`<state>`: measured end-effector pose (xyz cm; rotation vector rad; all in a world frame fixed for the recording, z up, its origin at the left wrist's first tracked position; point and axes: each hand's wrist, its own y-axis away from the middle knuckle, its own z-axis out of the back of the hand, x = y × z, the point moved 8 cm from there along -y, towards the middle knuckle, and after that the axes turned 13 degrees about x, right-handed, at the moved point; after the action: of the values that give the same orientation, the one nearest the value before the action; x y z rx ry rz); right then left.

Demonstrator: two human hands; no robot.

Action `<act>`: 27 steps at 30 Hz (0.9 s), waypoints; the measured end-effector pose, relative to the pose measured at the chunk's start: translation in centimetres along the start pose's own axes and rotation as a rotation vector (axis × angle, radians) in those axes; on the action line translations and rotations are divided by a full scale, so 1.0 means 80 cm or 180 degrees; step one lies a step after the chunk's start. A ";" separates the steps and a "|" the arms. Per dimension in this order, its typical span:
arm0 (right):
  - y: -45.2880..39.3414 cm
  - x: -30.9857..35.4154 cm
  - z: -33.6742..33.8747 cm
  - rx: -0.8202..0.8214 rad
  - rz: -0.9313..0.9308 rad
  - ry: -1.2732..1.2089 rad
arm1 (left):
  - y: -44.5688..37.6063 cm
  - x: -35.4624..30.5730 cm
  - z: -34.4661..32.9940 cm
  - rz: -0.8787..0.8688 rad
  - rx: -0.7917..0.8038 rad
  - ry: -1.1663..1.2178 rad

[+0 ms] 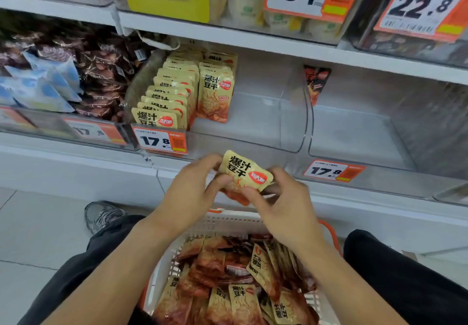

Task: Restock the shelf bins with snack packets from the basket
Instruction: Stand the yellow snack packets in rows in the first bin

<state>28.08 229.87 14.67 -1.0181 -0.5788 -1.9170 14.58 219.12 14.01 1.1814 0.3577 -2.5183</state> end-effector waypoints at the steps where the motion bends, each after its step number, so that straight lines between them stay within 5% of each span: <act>1: -0.011 0.021 0.015 -0.0164 0.0181 0.0152 | 0.001 -0.006 0.020 -0.0100 -0.0373 -0.0169; 7: -0.104 0.091 0.064 -0.0703 0.0536 0.0443 | 0.002 0.018 0.101 -0.0019 -0.1801 -0.1373; 16: -0.275 0.013 0.003 -0.0172 -0.0531 0.0845 | -0.014 0.064 0.098 0.0181 -0.1642 -0.1738; 27: -0.304 0.002 -0.021 -0.0187 -0.0500 0.0965 | -0.016 0.066 0.095 0.0221 -0.1609 -0.1771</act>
<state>6.45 241.18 13.78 -0.7142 -0.4398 -2.1864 5.66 216.51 14.78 0.2848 0.7236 -2.3598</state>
